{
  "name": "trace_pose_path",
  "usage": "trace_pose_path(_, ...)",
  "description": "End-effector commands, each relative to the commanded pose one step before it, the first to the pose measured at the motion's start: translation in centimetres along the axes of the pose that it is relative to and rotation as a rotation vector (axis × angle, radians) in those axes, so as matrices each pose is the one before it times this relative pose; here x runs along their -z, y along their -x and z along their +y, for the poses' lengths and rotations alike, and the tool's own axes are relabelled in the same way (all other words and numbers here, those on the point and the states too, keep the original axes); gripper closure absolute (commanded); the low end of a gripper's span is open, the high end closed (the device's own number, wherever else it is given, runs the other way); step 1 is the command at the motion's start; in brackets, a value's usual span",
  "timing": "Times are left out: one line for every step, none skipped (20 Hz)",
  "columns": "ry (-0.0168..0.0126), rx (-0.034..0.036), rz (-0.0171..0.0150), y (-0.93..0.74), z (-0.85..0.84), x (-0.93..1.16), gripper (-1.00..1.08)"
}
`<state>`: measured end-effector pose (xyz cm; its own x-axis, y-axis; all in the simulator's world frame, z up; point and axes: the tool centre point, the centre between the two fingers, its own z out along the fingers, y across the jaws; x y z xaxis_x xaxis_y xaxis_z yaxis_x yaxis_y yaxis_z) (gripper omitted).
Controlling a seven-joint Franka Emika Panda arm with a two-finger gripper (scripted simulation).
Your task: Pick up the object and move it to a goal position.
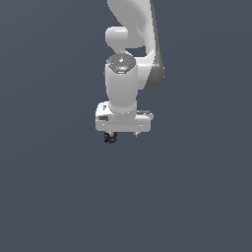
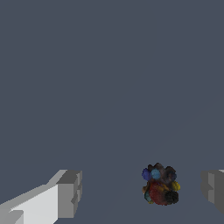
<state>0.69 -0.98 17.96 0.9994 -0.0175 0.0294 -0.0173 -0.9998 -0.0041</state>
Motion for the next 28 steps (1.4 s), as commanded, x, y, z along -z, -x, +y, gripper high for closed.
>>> trace_pose_path(0.0,0.0,0.0,0.0,0.001,0.0,-0.92)
trace_pose_path(0.00012,0.00061,0.00075,-0.007,-0.013,0.028,-0.92)
trace_pose_path(0.00023,0.00141,0.00179,-0.029,-0.011,0.055,-0.92)
trace_pose_path(0.00043,0.00252,0.00319,-0.046,-0.032,0.108,-0.92)
trace_pose_path(0.00061,0.00349,0.00446,-0.066,-0.048,0.154,-0.92)
trace_pose_path(0.00079,0.00437,0.00564,-0.091,-0.064,0.202,-0.92)
trace_pose_path(0.00085,0.00452,0.00593,-0.105,-0.077,0.224,-0.92)
trace_pose_path(0.00068,0.00347,0.00467,-0.094,-0.071,0.191,-0.92)
trace_pose_path(0.00049,0.0024,0.00335,-0.079,-0.062,0.151,-0.92)
trace_pose_path(0.00029,0.00138,0.00205,-0.06,-0.05,0.108,-0.92)
trace_pose_path(0.00008,0.00033,0.0006,-0.035,-0.026,0.047,-0.92)
trace_pose_path(0.0,0.0,0.0,0.014,-0.025,0.018,-0.92)
trace_pose_path(-0.0002,-0.00091,-0.00141,0.041,0.064,-0.099,-0.92)
trace_pose_path(-0.00009,-0.00027,-0.00093,0.073,0.072,-0.111,-0.92)
trace_pose_path(-0.00004,0.00005,-0.00084,0.101,0.101,-0.146,-0.92)
trace_pose_path(-0.00001,0.00021,-0.00066,0.136,0.136,-0.173,-0.92)
trace_pose_path(-0.00002,0.00041,-0.00112,0.166,0.164,-0.238,-0.92)
trace_pose_path(-0.00003,0.00038,-0.00133,0.207,0.201,-0.282,-0.92)
trace_pose_path(-0.00006,0.00031,-0.00166,0.249,0.236,-0.332,-0.92)
trace_pose_path(-0.00008,0.00026,-0.00193,0.291,0.27,-0.377,-0.92)
trace_pose_path(-0.00009,0.00027,-0.00227,0.331,0.301,-0.427,-0.92)
trace_pose_path(-0.00009,0.00032,-0.00247,0.373,0.331,-0.468,-0.92)
trace_pose_path(-0.00009,0.00034,-0.00256,0.419,0.362,-0.503,-0.92)
trace_pose_path(-0.0001,0.00034,-0.00291,0.466,0.39,-0.55,-0.92)
trace_pose_path(-0.00011,0.00031,-0.00315,0.517,0.419,-0.59,-0.92)
trace_pose_path(-0.00011,0.00028,-0.00337,0.571,0.446,-0.627,-0.92)
trace_pose_path(-0.00011,0.00026,-0.00358,0.627,0.471,-0.662,-0.92)
trace_pose_path(-0.00011,0.00021,-0.00377,0.673,0.486,-0.686,-0.92)
